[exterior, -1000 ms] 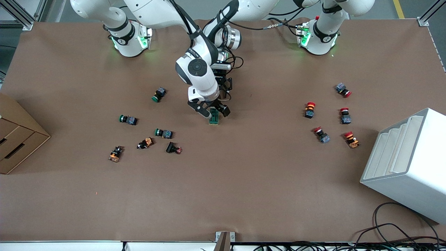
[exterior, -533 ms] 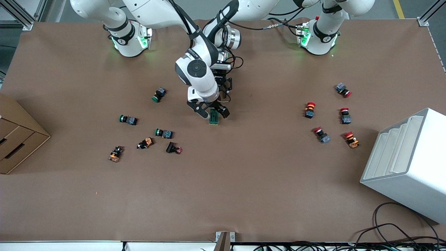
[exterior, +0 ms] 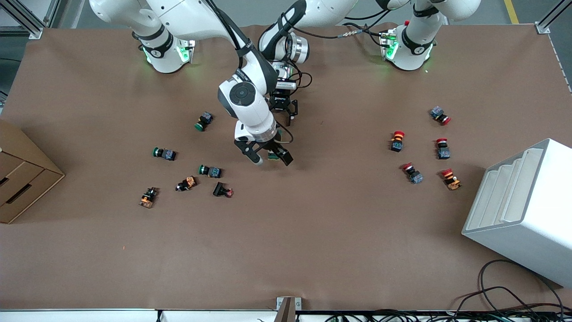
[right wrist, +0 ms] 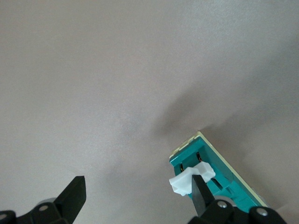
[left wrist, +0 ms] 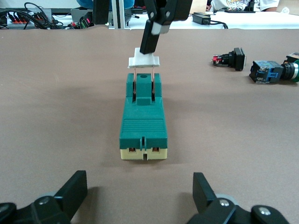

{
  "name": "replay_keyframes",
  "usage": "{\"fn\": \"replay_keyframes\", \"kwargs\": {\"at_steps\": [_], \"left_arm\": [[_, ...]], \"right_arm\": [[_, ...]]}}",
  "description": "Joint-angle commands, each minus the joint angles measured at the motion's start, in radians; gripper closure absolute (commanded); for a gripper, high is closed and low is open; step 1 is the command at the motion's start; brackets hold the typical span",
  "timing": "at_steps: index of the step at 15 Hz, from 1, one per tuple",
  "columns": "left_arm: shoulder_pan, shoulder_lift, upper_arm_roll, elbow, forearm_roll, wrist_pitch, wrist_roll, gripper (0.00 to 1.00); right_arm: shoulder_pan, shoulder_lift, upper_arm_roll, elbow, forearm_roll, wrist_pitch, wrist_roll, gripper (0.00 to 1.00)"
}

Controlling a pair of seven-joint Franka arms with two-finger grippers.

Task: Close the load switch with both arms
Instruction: 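Push the white handle down flat with the right gripper fingertip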

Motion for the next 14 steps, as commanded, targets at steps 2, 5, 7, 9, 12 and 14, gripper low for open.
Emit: {"fn": "replay_keyframes", "kwargs": {"at_steps": [2,5,7,9,12,14], "left_arm": [[-0.003,0.027,-0.001,0.004,-0.033,-0.002,-0.024,0.00],[-0.003,0.027,-0.001,0.004,-0.033,-0.002,-0.024,0.00],[-0.003,0.027,-0.001,0.006,-0.033,-0.002,-0.022,0.00],[-0.001,0.027,-0.001,0.006,-0.034,-0.004,-0.022,0.00],[0.002,0.021,-0.001,0.007,-0.034,-0.004,-0.013,0.00],[0.003,0.021,-0.001,0.010,-0.036,-0.004,-0.011,0.00]], "right_arm": [[-0.001,0.049,0.006,0.040,0.012,0.014,-0.002,0.00],[-0.004,0.056,0.006,0.052,0.012,0.014,-0.006,0.00],[-0.004,0.074,0.006,0.068,0.010,0.014,-0.008,0.00],[-0.005,0.089,0.005,0.080,0.010,0.014,-0.011,0.00],[-0.024,0.094,0.003,0.088,0.004,0.012,-0.018,0.00],[-0.031,0.092,0.003,0.100,0.004,0.011,-0.018,0.00]]}}
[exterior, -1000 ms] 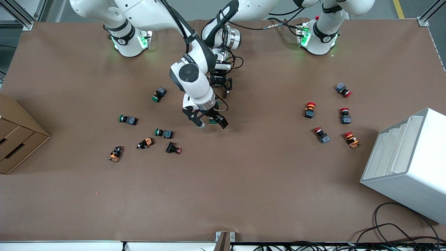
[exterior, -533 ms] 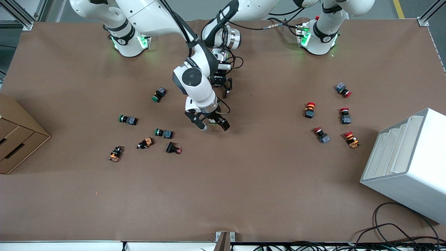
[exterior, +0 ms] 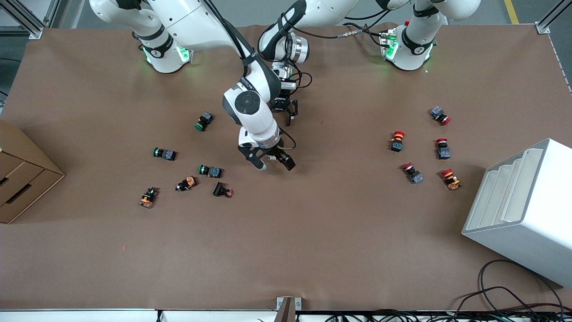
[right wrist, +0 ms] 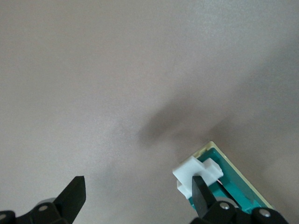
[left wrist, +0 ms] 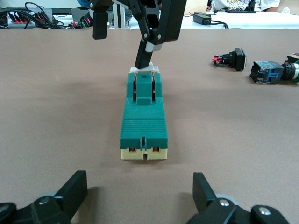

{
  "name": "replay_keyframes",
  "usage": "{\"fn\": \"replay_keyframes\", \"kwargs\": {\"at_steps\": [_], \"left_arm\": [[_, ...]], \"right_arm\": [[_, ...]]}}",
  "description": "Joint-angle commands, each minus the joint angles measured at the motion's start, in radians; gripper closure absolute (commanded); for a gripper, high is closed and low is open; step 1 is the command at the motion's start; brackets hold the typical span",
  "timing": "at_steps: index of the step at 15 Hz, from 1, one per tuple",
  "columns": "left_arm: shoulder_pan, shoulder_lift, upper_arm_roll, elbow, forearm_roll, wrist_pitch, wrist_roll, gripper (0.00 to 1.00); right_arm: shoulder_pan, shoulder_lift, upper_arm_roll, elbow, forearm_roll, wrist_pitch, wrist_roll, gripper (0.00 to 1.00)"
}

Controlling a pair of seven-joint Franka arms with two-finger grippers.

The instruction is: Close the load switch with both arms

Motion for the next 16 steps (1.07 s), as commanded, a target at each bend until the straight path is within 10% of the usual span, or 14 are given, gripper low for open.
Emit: {"fn": "replay_keyframes", "kwargs": {"at_steps": [1,6,16], "left_arm": [[0.003,0.021,-0.001,0.008,-0.049,-0.004,-0.010,0.00],[-0.003,0.021,-0.001,0.008,-0.089,-0.004,0.010,0.00],[-0.003,-0.027,-0.005,0.033,-0.220,-0.004,0.077,0.00]], "right_arm": [[-0.025,0.023,0.005,0.039,0.004,0.004,-0.017,0.00],[-0.086,0.010,0.001,0.106,0.001,-0.148,-0.118,0.00],[-0.418,-0.205,-0.049,0.113,-0.080,-0.680,-0.982,0.00]]}}
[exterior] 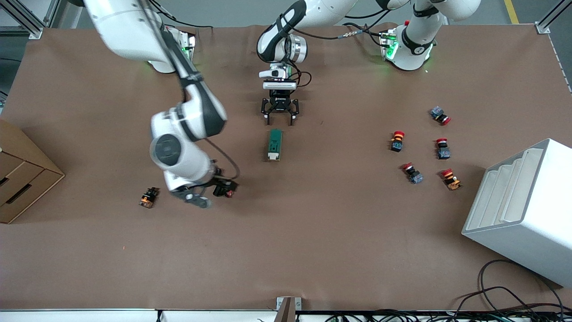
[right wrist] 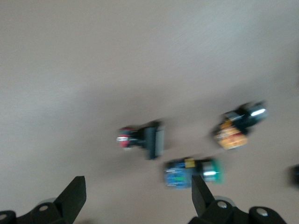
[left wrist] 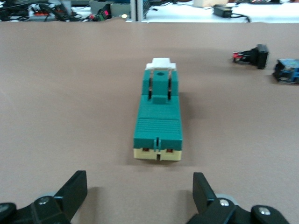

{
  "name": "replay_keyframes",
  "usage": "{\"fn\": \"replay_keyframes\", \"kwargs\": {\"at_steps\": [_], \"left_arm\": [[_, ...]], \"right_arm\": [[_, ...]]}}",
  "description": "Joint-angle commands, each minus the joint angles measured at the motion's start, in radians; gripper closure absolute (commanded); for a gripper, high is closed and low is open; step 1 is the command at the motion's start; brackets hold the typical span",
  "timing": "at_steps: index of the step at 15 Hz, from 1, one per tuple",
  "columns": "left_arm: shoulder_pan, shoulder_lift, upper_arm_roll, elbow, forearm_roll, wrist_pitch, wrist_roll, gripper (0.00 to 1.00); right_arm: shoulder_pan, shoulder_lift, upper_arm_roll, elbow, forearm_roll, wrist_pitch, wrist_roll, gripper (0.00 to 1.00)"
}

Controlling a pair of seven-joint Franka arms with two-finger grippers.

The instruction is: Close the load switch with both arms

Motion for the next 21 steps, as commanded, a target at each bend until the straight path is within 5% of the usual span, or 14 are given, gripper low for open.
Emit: {"fn": "replay_keyframes", "kwargs": {"at_steps": [1,7,10,17,21], "left_arm": [[-0.003,-0.036,-0.009,0.020,-0.120,0.000,0.050,0.00],[0.017,-0.154,-0.014,0.103,-0.364,0.001,0.227,0.00],[0.075,-0.195,-0.011,0.191,-0.505,0.001,0.387,0.00],[0.402,-0.358,-0.013,0.312,-0.781,-0.025,0.757,0.00],[0.627,-0.376,-0.008,0.485,-1.025,-0.036,1.135,0.00]], "right_arm": [[-0.093,-0.092,-0.002,-0.011,-0.056,-0.146,-0.211,0.00],[-0.279,-0.139,-0.003,0.211,-0.176,-0.571,-0.508,0.00],[-0.325,-0.139,-0.002,0.316,-0.177,-0.670,-0.525,0.00],[-0.427,-0.135,0.002,0.429,-0.134,-0.793,-0.545,0.00],[-0.462,-0.135,0.001,0.429,-0.096,-0.793,-0.661,0.00]]}}
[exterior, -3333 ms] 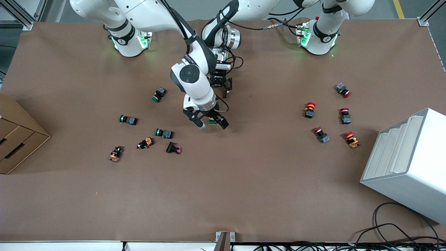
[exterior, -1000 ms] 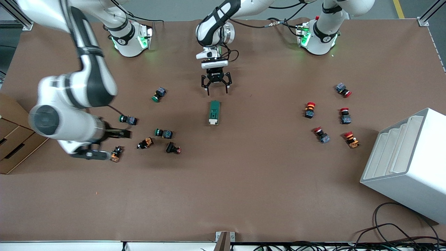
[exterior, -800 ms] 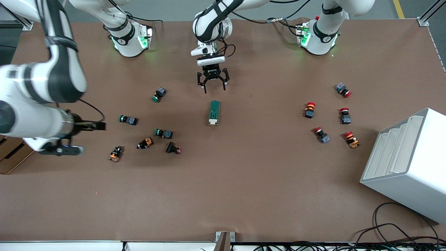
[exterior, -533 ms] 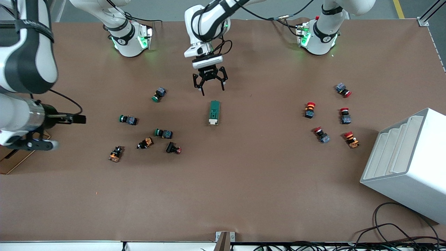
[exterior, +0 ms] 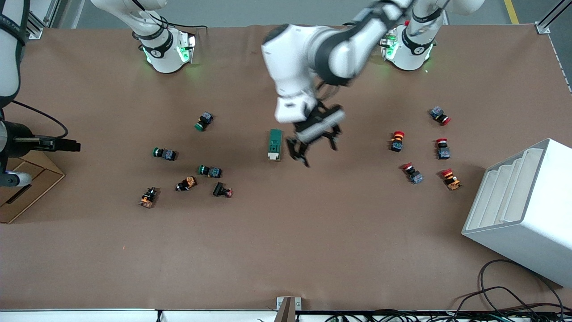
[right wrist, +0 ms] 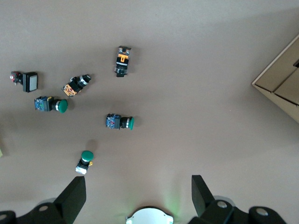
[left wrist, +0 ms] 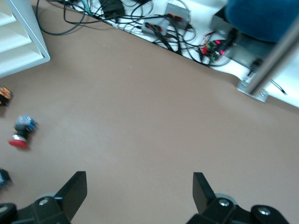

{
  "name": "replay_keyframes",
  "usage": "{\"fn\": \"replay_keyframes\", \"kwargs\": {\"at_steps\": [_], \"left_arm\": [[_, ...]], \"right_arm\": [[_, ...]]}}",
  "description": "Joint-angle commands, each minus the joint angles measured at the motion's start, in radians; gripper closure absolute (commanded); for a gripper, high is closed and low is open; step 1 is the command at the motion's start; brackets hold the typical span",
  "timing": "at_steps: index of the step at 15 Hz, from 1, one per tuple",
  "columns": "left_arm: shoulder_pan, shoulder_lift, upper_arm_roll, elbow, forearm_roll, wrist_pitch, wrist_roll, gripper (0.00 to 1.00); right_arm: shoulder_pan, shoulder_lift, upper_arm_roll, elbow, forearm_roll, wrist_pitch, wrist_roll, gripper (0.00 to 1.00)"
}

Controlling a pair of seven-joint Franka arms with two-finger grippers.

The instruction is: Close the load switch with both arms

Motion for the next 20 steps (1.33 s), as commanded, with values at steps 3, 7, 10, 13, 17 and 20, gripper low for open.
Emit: {"fn": "replay_keyframes", "kwargs": {"at_steps": [3,7,10,13,17,20], "left_arm": [[0.295,-0.073,-0.018,0.083,-0.250,-0.035,0.409,0.00],[0.470,-0.119,-0.015,0.106,-0.408,-0.038,0.743,0.00],[0.512,-0.205,0.000,0.093,-0.456,-0.165,0.930,0.00],[0.563,-0.308,0.074,0.041,-0.610,-0.225,1.113,0.00],[0.566,-0.411,0.214,-0.029,-0.743,-0.273,1.400,0.00],[0.569,-0.438,0.226,-0.014,-0.740,-0.350,1.425,0.00]], "right_arm": [[-0.018,0.000,0.027,0.017,0.015,-0.008,-0.028,0.00],[-0.012,-0.006,0.021,0.017,0.013,-0.006,-0.027,0.00],[-0.010,-0.034,0.019,0.016,0.006,-0.006,-0.025,0.00],[-0.009,-0.054,0.019,0.017,0.006,-0.013,-0.013,0.00],[-0.004,-0.078,0.019,0.022,0.007,-0.016,0.027,0.00],[0.026,-0.086,0.015,0.022,0.003,-0.037,0.076,0.00]]}}
